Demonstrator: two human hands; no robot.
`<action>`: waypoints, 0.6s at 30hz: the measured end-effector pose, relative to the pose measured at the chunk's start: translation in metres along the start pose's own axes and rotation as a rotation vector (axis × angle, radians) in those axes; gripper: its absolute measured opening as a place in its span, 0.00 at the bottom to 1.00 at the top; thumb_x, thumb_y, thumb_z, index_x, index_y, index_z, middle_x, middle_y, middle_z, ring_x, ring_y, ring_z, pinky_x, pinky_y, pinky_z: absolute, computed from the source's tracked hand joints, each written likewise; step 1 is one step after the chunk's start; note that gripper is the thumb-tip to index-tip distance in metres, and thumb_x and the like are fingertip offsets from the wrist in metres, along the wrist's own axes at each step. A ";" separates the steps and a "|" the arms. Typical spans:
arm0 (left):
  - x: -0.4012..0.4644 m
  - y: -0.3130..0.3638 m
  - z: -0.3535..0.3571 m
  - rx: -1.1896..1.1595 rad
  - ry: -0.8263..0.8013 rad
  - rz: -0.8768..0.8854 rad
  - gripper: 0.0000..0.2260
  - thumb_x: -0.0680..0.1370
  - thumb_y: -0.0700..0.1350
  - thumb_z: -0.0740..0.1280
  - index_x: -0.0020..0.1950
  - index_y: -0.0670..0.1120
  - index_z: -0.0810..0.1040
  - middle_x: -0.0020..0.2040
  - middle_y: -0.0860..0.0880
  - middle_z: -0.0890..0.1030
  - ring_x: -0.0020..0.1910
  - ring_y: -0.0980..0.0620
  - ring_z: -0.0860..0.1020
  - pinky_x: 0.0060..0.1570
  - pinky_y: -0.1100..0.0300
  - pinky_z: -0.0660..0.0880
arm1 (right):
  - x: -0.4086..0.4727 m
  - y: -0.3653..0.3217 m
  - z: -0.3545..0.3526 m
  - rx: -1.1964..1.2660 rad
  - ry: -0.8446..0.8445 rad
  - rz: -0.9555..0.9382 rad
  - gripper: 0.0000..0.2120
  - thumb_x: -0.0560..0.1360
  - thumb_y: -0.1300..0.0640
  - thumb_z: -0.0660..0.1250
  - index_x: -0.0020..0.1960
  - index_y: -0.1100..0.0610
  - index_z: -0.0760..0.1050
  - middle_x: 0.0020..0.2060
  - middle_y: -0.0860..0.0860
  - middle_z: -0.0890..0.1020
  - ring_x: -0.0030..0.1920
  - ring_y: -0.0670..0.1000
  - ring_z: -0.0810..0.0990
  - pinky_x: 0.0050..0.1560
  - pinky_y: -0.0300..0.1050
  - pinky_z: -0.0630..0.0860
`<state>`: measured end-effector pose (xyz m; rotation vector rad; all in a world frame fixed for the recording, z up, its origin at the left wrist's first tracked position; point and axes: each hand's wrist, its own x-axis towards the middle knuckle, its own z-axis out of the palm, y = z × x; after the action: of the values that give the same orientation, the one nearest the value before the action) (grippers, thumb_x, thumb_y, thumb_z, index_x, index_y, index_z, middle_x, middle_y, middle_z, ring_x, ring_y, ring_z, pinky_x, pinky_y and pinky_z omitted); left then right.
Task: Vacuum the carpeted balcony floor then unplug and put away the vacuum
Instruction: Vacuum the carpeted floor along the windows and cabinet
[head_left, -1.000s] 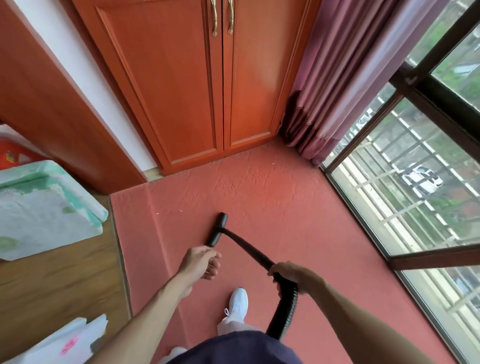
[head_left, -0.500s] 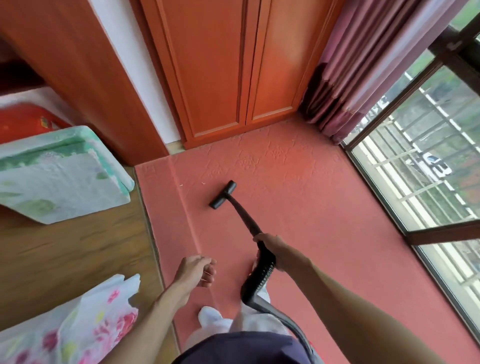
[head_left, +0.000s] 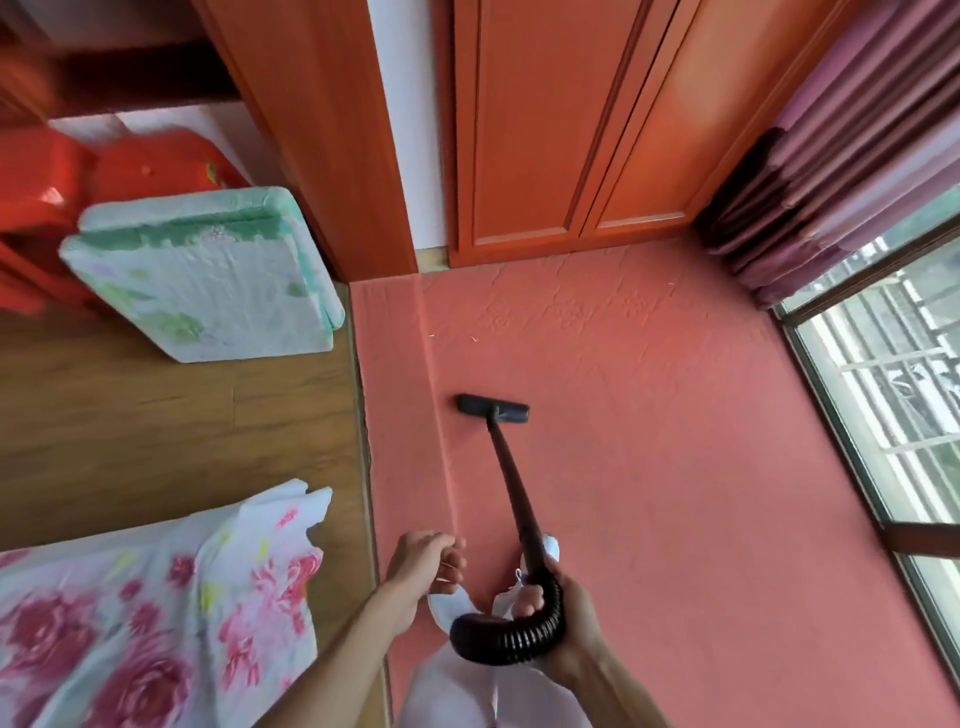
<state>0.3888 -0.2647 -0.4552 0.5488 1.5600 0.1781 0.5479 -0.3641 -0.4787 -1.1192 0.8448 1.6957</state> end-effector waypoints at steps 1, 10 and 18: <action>0.002 -0.002 -0.002 -0.015 0.015 -0.001 0.09 0.78 0.36 0.61 0.46 0.36 0.81 0.31 0.43 0.79 0.26 0.49 0.76 0.26 0.61 0.74 | 0.010 0.001 -0.002 -0.019 0.013 -0.011 0.17 0.76 0.49 0.66 0.35 0.57 0.67 0.23 0.51 0.66 0.22 0.51 0.67 0.28 0.42 0.69; -0.002 -0.012 -0.010 -0.053 0.041 -0.015 0.09 0.78 0.37 0.62 0.46 0.35 0.81 0.31 0.43 0.81 0.28 0.48 0.77 0.31 0.57 0.75 | 0.016 -0.032 0.018 -0.726 0.477 -0.174 0.16 0.79 0.51 0.61 0.39 0.62 0.71 0.24 0.56 0.72 0.22 0.55 0.74 0.27 0.44 0.73; -0.009 0.025 0.016 -0.062 -0.039 0.039 0.09 0.78 0.36 0.60 0.45 0.37 0.80 0.29 0.45 0.79 0.26 0.49 0.76 0.26 0.62 0.74 | 0.004 -0.038 0.048 -1.175 0.534 -0.361 0.12 0.62 0.56 0.71 0.43 0.62 0.77 0.31 0.55 0.80 0.30 0.56 0.80 0.32 0.48 0.81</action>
<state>0.4101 -0.2502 -0.4378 0.5311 1.5013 0.2437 0.5676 -0.3077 -0.4674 -2.3977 -0.2005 1.5514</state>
